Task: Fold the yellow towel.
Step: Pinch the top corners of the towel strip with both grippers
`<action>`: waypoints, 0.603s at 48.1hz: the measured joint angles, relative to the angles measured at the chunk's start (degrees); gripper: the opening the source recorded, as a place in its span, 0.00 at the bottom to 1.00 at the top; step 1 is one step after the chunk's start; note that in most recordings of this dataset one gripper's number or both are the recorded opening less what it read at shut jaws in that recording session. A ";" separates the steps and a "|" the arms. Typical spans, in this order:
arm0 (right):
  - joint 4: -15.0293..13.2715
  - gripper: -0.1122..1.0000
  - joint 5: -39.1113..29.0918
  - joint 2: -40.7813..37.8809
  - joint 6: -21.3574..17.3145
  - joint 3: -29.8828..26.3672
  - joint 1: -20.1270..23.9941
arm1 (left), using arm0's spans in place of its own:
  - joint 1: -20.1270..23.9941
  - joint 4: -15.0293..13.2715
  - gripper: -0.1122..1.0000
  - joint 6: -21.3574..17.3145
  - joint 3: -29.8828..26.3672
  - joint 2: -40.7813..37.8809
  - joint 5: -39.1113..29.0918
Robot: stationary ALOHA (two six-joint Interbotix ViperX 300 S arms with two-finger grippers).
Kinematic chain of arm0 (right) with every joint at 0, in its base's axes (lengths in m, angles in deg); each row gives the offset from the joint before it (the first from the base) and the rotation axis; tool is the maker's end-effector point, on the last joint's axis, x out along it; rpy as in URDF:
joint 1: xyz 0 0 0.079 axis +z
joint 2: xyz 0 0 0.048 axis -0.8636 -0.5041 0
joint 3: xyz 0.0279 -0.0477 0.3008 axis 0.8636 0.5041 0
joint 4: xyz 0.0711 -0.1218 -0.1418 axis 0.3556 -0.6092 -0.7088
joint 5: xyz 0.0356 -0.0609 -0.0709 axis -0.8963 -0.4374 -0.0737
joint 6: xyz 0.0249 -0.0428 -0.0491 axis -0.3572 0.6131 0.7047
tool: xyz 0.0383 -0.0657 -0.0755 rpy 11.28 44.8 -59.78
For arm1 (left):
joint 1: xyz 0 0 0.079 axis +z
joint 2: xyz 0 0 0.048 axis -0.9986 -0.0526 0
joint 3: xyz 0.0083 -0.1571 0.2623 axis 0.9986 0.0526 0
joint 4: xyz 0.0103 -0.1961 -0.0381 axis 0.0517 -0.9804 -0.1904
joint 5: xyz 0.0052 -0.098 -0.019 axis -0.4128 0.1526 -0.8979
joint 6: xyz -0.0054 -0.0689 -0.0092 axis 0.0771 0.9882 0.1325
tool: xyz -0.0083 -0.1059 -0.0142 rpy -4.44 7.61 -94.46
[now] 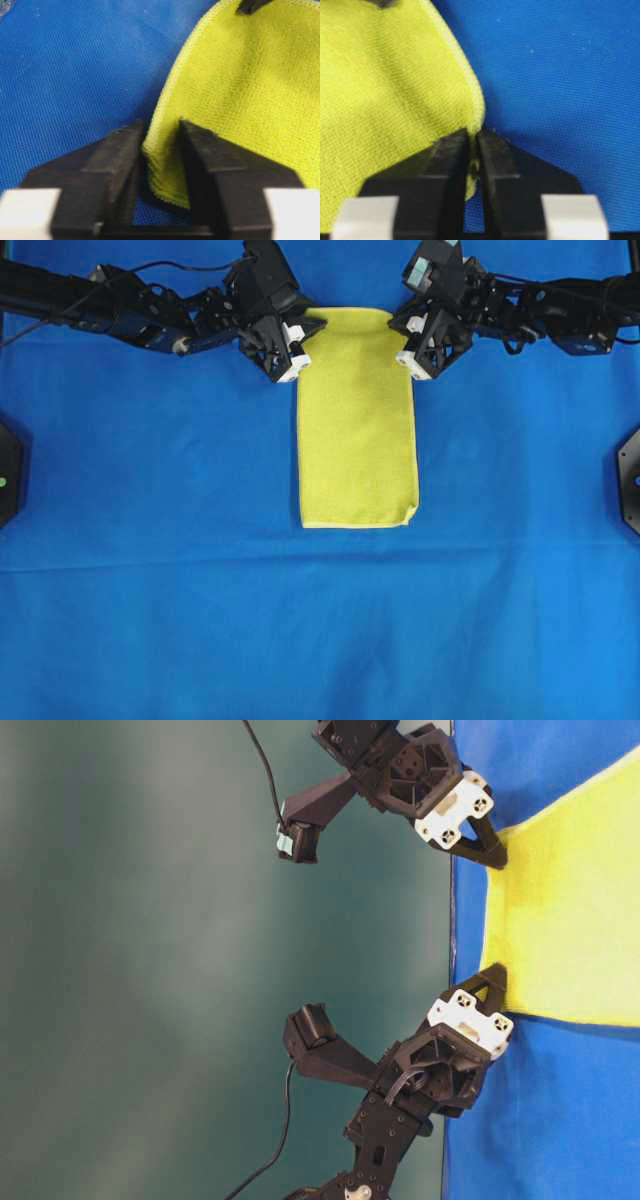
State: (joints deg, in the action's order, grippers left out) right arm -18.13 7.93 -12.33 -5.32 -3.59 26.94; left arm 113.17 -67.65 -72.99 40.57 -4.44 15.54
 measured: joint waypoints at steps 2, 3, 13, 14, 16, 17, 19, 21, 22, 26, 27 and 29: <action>0.00 0.14 0.00 0.00 0.09 0.00 -0.09 | -0.09 0.00 0.25 -0.09 0.00 0.00 0.09; 0.00 0.14 0.00 0.00 0.09 0.09 -0.09 | -0.09 0.00 0.25 -0.09 0.00 0.00 0.00; 0.09 0.14 0.00 0.00 -0.53 0.09 0.09 | -0.18 0.00 0.24 -0.26 -0.09 0.00 0.00; 0.18 0.14 0.00 0.00 -0.53 0.09 0.00 | -0.18 0.00 0.24 -0.18 -0.09 0.00 0.00; 0.26 0.14 0.00 0.09 -0.53 0.18 0.00 | -0.18 0.00 0.24 -0.44 -0.09 0.00 -0.09; 0.26 0.14 0.00 0.09 -0.53 0.18 0.00 | -0.18 0.09 0.24 -0.62 -0.09 0.09 -0.09; 0.35 0.14 -0.09 0.53 -0.53 0.26 0.09 | -0.18 0.00 0.23 -1.41 -0.09 0.18 -0.18; 0.35 0.14 -0.53 1.05 -0.53 0.26 0.00 | -0.18 0.09 0.23 -2.20 -0.18 0.44 -0.26; 0.35 0.14 -0.79 1.41 -0.53 0.35 0.00 | -0.18 0.09 0.23 -2.72 -0.18 0.62 -0.35; 0.35 0.14 -2.64 3.78 -0.53 0.70 -0.09 | -0.09 0.09 0.23 -4.83 -0.26 1.93 -0.88; 0.44 0.14 -2.90 4.39 -0.53 0.79 -0.26 | -0.09 0.09 0.23 -5.27 -0.26 2.29 -1.05; 0.44 0.14 -3.34 5.71 -0.53 0.79 -0.62 | 0.09 0.09 0.23 -5.98 -0.44 3.16 -1.41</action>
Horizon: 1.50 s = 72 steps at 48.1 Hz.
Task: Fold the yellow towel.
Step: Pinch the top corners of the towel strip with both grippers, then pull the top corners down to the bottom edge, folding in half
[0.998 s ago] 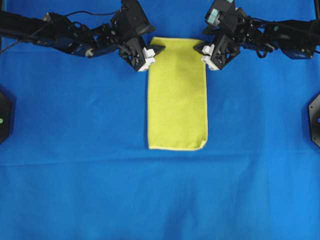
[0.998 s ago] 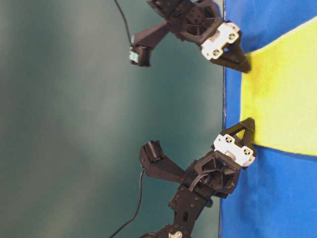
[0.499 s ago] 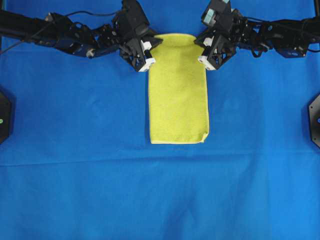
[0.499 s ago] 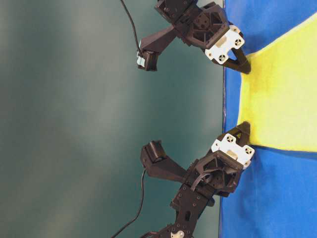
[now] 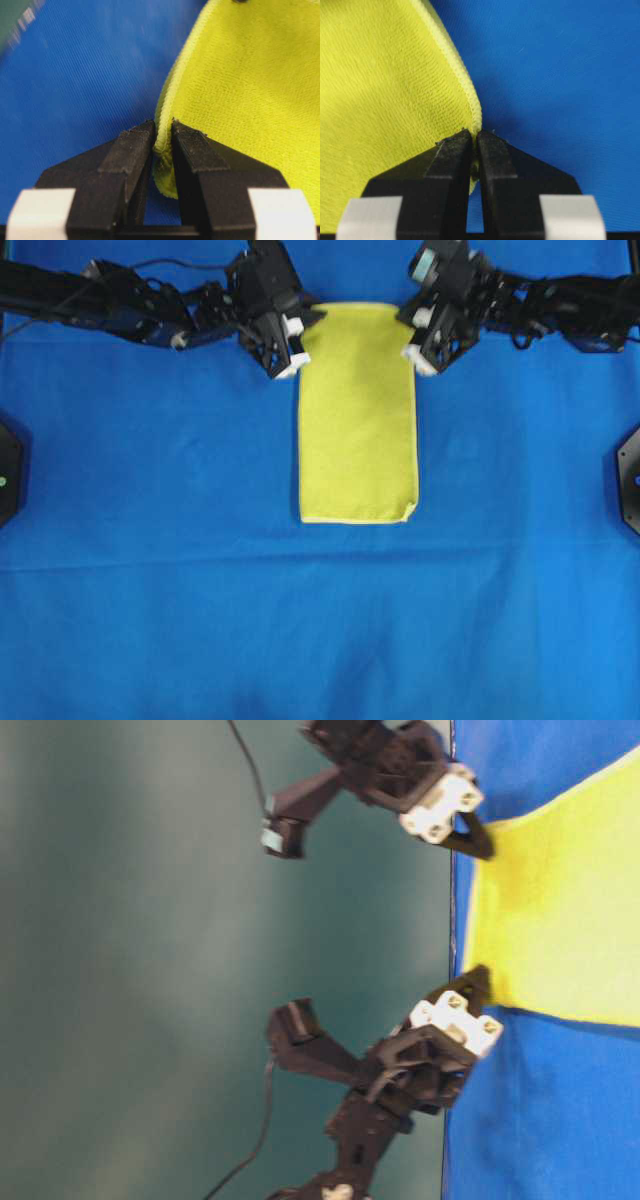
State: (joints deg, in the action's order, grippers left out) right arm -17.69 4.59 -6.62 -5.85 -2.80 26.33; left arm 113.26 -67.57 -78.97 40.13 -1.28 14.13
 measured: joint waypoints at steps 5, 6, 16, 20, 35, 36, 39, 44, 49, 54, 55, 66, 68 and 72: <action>-0.09 0.14 -1.32 2.99 0.09 0.09 -0.70 | 0.62 -0.09 0.23 -1.05 -0.26 1.93 -1.14; -0.09 0.14 -1.58 3.34 0.26 0.18 -0.70 | 0.79 0.00 0.23 -1.05 -0.35 2.29 -1.32; -0.18 0.14 -2.02 4.75 0.26 0.53 -0.79 | 1.05 -0.09 0.23 -1.23 -0.44 3.52 -2.72; -0.09 0.14 -2.11 5.10 0.09 0.79 -0.44 | 0.79 -0.09 0.23 -1.23 -0.35 4.22 -3.60; 1.14 0.14 -4.48 13.18 -0.09 5.36 6.94 | -5.80 0.00 0.23 -1.23 3.69 10.81 -7.56; 1.23 0.14 -4.57 13.80 -0.09 5.80 7.73 | -6.50 -0.09 0.23 -1.23 4.22 11.34 -7.73; 1.76 0.14 -5.01 15.47 -0.09 7.03 10.20 | -8.61 -0.09 0.23 -1.14 5.54 12.74 -7.73; 2.99 0.14 -5.01 17.23 -0.62 8.96 13.80 | -12.66 0.00 0.23 -0.09 7.73 14.41 -7.82; 4.04 0.14 -5.36 17.67 -1.85 9.84 17.49 | -15.91 -0.09 0.23 1.76 9.49 15.03 -8.00; 4.31 0.14 -6.33 17.67 -2.99 9.93 20.48 | -19.69 -0.09 0.23 2.29 10.20 15.12 -9.40; 4.31 0.14 -6.42 17.67 -3.25 9.93 21.09 | -20.39 -0.09 0.23 2.46 10.20 15.21 -9.84; 4.39 0.14 -6.42 14.06 -5.54 9.84 26.19 | -25.49 -0.09 0.23 4.57 10.20 13.97 -12.13; 4.39 0.14 -6.42 13.01 -5.89 9.67 26.81 | -25.75 -0.09 0.23 4.75 10.20 13.27 -12.13; 4.48 0.14 -6.33 11.25 -6.50 9.49 27.33 | -26.02 -0.09 0.23 4.92 9.93 11.95 -12.13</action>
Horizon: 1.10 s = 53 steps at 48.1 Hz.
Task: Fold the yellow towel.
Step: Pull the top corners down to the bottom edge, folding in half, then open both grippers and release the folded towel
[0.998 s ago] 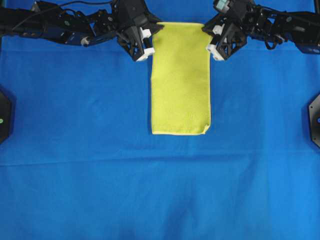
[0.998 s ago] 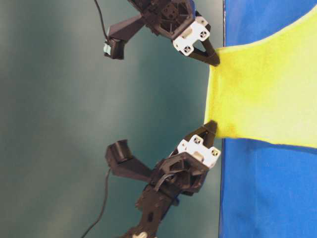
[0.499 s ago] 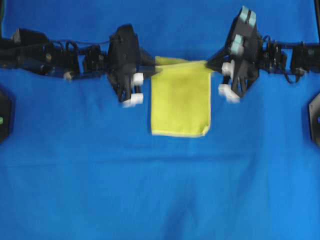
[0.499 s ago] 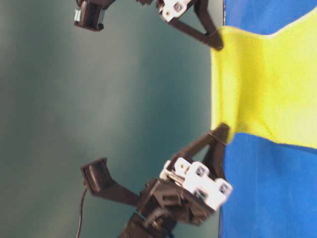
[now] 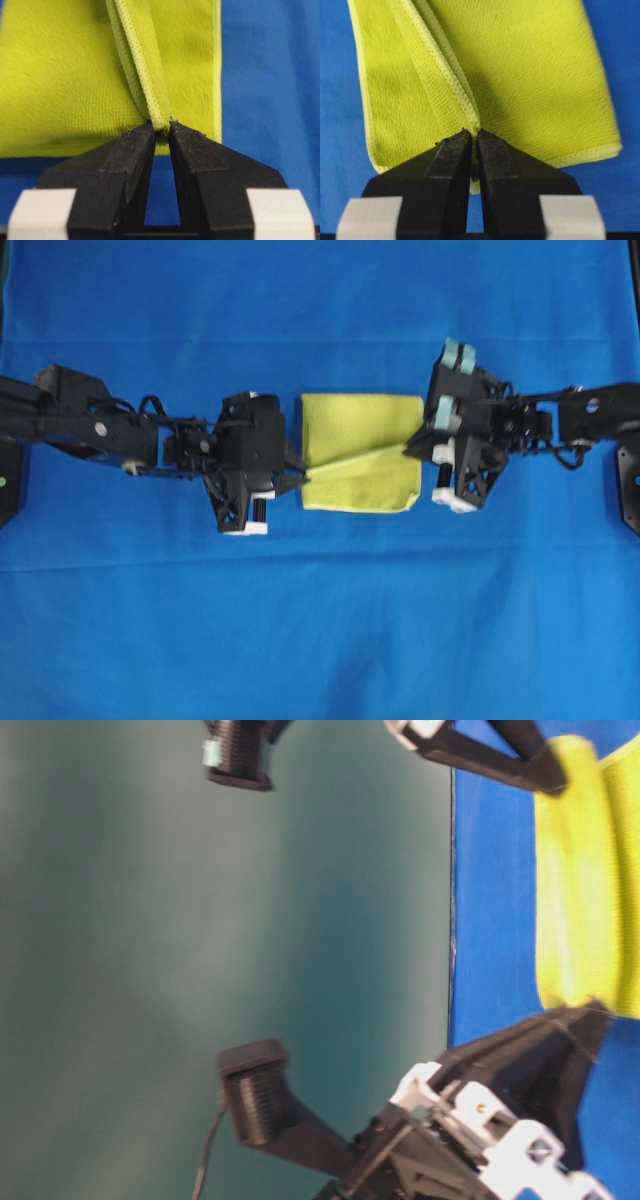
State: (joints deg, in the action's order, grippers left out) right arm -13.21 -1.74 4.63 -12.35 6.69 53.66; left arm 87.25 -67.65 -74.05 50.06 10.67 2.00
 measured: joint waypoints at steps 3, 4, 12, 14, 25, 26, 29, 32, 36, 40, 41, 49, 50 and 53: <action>0.00 0.14 0.09 -0.88 -0.35 0.00 0.09 | -0.09 0.00 0.23 0.09 -0.44 -0.88 0.00; 0.00 0.14 0.18 -1.05 -0.53 0.00 0.09 | -0.18 0.00 0.23 0.09 -0.62 -1.05 0.00; 0.00 0.14 1.76 -1.49 -1.23 0.00 0.70 | -0.35 0.00 0.24 0.09 -1.23 -1.58 -0.09; 0.00 0.14 1.85 -1.49 -1.23 0.00 0.79 | -0.44 0.00 0.24 0.09 -1.32 -1.67 0.00; 0.00 0.15 2.11 -1.76 -1.41 -0.09 1.76 | -0.44 0.00 0.39 0.09 -1.76 -1.67 -0.09; 0.00 0.16 2.02 -1.76 -1.41 -0.09 2.02 | -0.44 0.00 0.42 0.09 -1.76 -1.67 -0.09; 0.00 0.29 2.11 -1.93 -1.32 -0.35 2.46 | -0.44 0.00 0.56 0.09 -1.76 -1.67 -0.09; 0.00 0.46 2.11 -2.02 -1.41 -0.53 2.99 | -0.53 0.00 0.69 0.00 -1.76 -1.58 -0.09; 0.00 0.66 2.02 -1.93 -1.41 -0.70 3.69 | -0.70 0.00 0.76 0.09 -1.85 -1.58 -0.35; 0.00 0.67 1.58 -1.58 -1.41 -0.79 4.13 | -0.88 0.00 0.73 0.09 -1.49 -0.88 -0.88; 0.00 0.65 1.41 -1.41 -1.49 -0.79 4.31 | -0.88 0.00 0.72 0.09 -1.41 -0.44 -1.14; 0.00 0.64 -1.14 3.16 -1.49 -0.79 6.06 | -1.41 0.00 0.71 0.09 0.44 4.48 -3.34; 0.09 0.64 -1.58 4.04 -1.41 -0.79 6.33 | -1.49 0.00 0.71 0.09 0.70 5.19 -3.60; 0.09 0.64 -2.72 6.94 -1.49 -0.79 6.86 | -1.93 0.00 0.71 0.09 1.67 7.56 -4.57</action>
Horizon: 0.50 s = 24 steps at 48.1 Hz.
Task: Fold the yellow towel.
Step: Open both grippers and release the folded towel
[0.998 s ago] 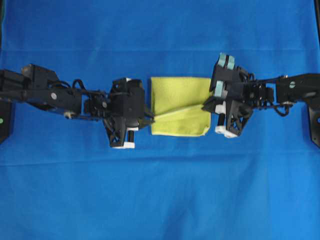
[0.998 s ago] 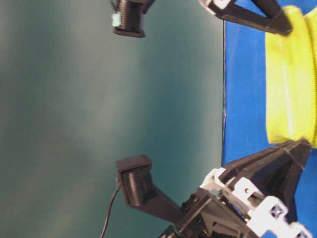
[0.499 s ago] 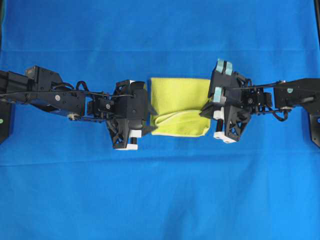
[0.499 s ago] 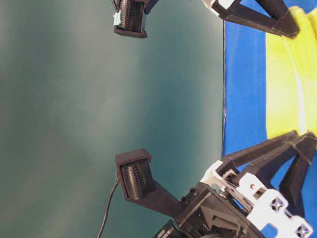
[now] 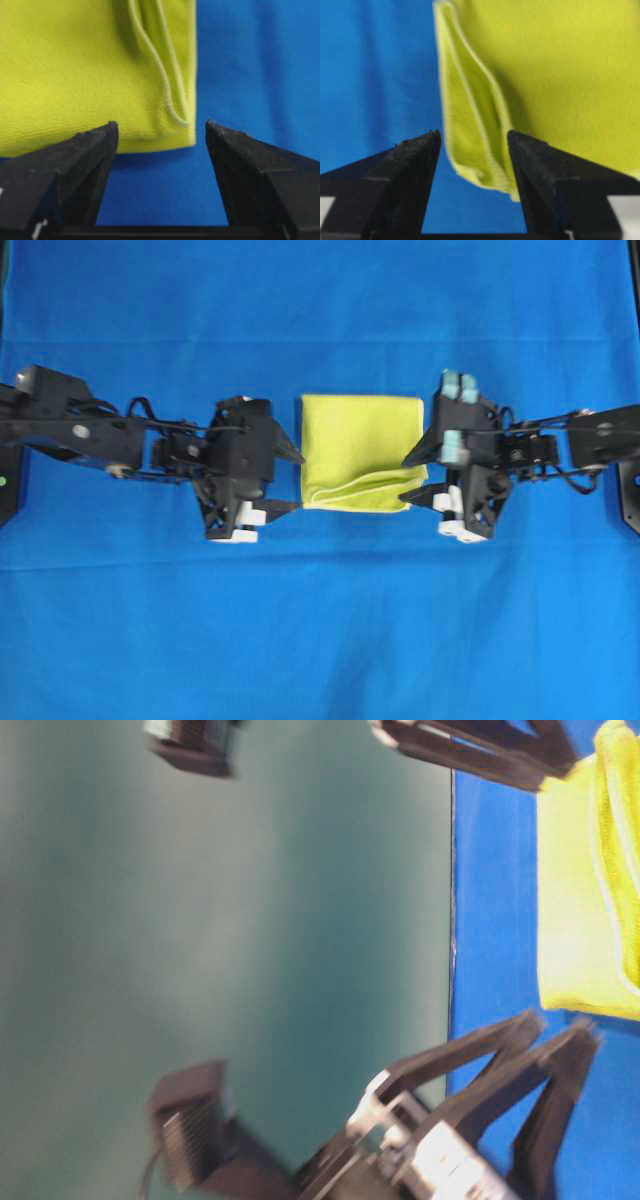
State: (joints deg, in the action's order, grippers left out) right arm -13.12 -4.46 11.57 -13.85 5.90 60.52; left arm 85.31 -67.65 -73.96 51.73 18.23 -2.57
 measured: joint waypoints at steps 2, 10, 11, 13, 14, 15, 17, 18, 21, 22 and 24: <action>0.00 0.64 -0.70 2.46 0.00 0.09 0.18 | -0.26 0.00 0.70 0.00 0.79 1.76 -0.53; -0.62 0.64 -1.23 11.60 0.18 2.20 0.18 | -0.97 0.00 0.70 0.00 4.75 11.87 -1.14; -0.88 0.64 -1.23 12.83 0.26 2.55 0.18 | -1.05 0.00 0.70 0.00 5.36 13.18 -1.05; -1.58 0.64 -1.23 15.47 0.18 3.52 0.26 | -1.05 0.00 0.70 0.00 6.50 15.82 -0.97; -1.76 0.64 -1.23 16.70 0.26 3.87 0.18 | -1.05 0.00 0.70 0.00 7.03 16.96 -0.88; -2.11 0.64 -1.23 18.37 0.18 4.48 0.18 | -1.05 0.00 0.70 0.00 7.65 18.11 -0.79; -2.46 0.64 -1.32 20.83 0.26 5.36 0.18 | -1.05 0.00 0.70 0.00 8.96 20.39 -0.35; -2.64 0.64 -1.23 22.06 0.18 5.80 0.18 | -1.23 0.00 0.70 0.00 9.67 21.53 0.00; -3.08 0.64 -1.41 26.02 0.35 6.86 0.18 | -1.05 0.00 0.70 0.00 12.30 25.84 1.49; -3.16 0.64 -1.41 27.42 0.44 7.21 0.18 | -1.23 0.00 0.70 0.00 13.10 27.16 1.93; -3.78 0.64 -1.49 30.59 0.53 8.17 0.18 | -1.23 0.00 0.70 0.00 14.50 29.53 2.90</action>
State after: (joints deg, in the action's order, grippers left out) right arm -16.90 -5.96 42.16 -13.32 14.08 60.69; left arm 84.08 -67.65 -73.96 66.23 47.76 0.33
